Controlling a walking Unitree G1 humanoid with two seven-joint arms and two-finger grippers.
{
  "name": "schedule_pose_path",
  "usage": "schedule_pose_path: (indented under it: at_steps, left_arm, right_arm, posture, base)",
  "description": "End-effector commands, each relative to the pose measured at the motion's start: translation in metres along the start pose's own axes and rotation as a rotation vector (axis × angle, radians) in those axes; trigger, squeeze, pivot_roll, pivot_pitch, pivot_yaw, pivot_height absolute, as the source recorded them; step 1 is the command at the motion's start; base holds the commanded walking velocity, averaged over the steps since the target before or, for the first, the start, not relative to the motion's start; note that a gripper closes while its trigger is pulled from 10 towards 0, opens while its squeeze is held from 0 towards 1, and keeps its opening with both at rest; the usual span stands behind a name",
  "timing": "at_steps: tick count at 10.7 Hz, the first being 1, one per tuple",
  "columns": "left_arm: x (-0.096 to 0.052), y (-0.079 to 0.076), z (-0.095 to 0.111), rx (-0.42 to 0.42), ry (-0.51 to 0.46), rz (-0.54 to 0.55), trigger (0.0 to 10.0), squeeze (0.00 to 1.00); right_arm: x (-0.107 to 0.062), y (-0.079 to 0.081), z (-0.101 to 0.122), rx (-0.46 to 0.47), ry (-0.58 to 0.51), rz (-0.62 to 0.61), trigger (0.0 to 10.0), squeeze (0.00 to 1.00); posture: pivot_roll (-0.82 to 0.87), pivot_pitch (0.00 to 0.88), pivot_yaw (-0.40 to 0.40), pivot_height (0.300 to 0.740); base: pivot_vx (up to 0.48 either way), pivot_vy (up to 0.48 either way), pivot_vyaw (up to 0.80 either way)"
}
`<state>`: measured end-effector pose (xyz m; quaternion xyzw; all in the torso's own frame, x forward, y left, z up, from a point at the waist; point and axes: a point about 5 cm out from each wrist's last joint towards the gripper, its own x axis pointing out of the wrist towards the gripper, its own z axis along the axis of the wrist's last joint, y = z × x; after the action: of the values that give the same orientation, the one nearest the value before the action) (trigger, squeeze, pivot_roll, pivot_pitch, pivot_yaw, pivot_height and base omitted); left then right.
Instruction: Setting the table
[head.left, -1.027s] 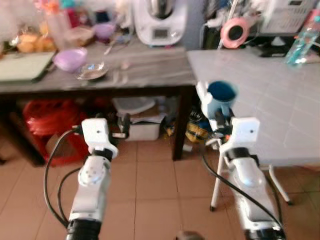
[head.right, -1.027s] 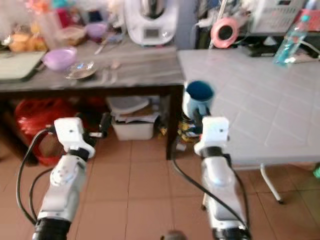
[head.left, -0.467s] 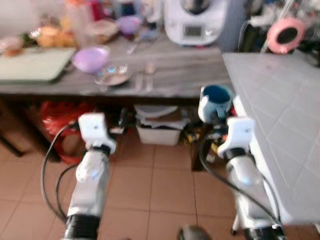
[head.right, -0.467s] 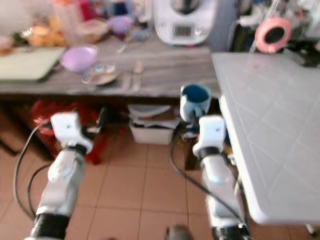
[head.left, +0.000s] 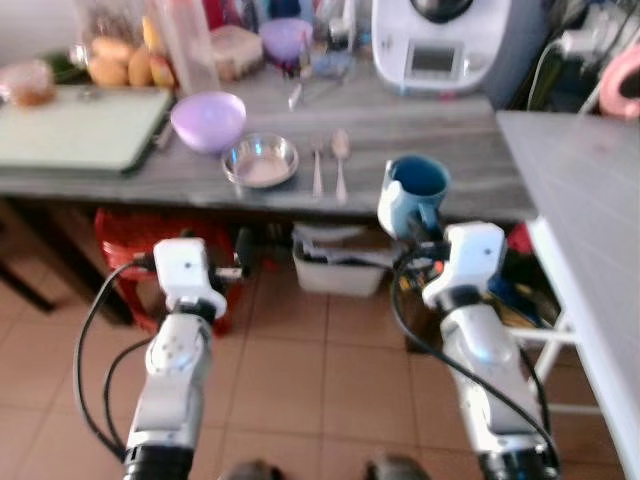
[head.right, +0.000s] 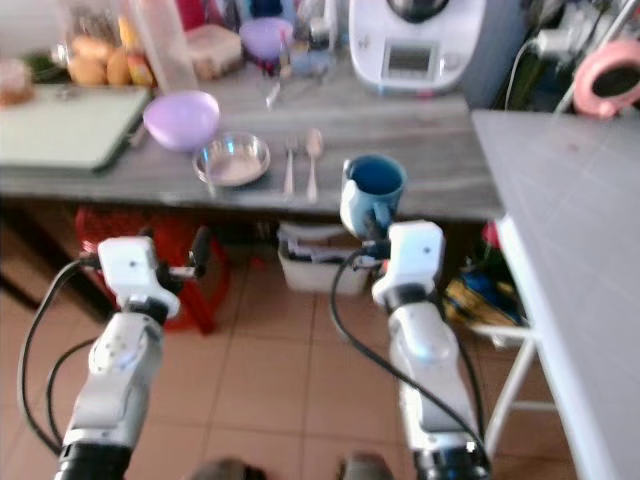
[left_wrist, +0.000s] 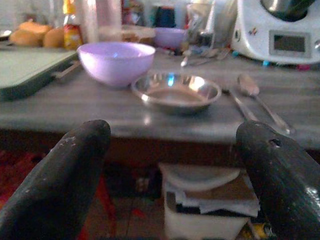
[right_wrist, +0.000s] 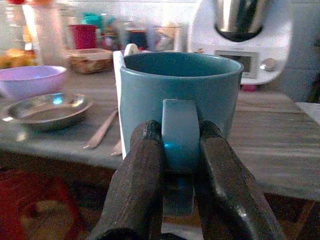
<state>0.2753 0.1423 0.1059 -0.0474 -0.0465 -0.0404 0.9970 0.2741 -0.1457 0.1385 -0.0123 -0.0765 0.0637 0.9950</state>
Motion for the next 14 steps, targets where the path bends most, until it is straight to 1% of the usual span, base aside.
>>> schedule_pose_path:
  at_steps: [1,3,4,6,7,9,11,12,14]
  left_arm:
    - [0.002,-0.008,0.005,0.0,-0.016,-0.023,10.0,0.0]
    - [0.002,-0.012,0.007,0.011,-0.035,-0.042,10.0,0.0]
    - [0.002,-0.014,0.008,0.007,-0.037,-0.048,10.0,0.0]
    - [0.0,-0.012,0.01,-0.006,-0.043,-0.057,10.0,0.0]
    - [-0.004,-0.011,0.008,0.014,-0.03,-0.063,10.0,0.0]
    - [-0.011,-0.006,0.007,0.016,-0.028,-0.063,10.0,0.0]
    - [-0.011,-0.004,0.01,0.006,-0.034,-0.058,10.0,0.0]
    - [-0.012,0.003,0.012,-0.014,-0.036,-0.012,10.0,0.0]
    - [-0.021,0.012,0.014,-0.012,-0.049,0.016,10.0,0.0]
  right_arm:
    - [0.002,-0.01,0.009,-0.011,-0.026,-0.028,10.0,0.0]
    - [0.006,-0.013,0.013,-0.025,-0.045,-0.027,10.0,0.0]
    - [0.009,-0.016,0.015,-0.024,-0.054,-0.045,10.0,0.0]
    - [0.011,-0.016,0.016,-0.014,-0.057,-0.063,10.0,0.0]
    - [0.012,-0.017,0.017,-0.017,-0.06,-0.075,10.0,0.0]
    - [0.015,-0.018,0.02,-0.028,-0.077,-0.09,10.0,0.0]
    - [0.017,-0.019,0.023,-0.037,-0.087,-0.105,10.0,0.0]
    - [0.019,-0.02,0.024,-0.04,-0.095,-0.11,10.0,0.0]
    - [0.021,-0.025,0.025,-0.049,-0.099,-0.121,10.0,0.0]
  posture:
    - [-0.09,0.105,0.02,0.74]
    - [-0.09,0.099,0.021,0.74]
    - [-0.09,0.094,0.021,0.74]
    - [-0.08,0.092,0.021,0.74]
    - [-0.08,0.09,0.022,0.74]
    - [-0.08,0.087,0.02,0.74]
    - [-0.07,0.086,0.018,0.74]
    - [-0.07,0.09,0.019,0.74]
    - [-0.07,0.095,0.017,0.74]
  base:
    - [0.36,0.319,0.0]
    - [0.48,0.0,0.0]
    - [0.48,0.0,0.52]
    - [0.48,0.0,0.0]
    - [0.472,0.0,0.0]
    - [0.471,0.0,0.0]
    - [0.457,0.0,0.0]
    - [0.0,0.0,0.0]
    - [0.0,0.0,0.0]
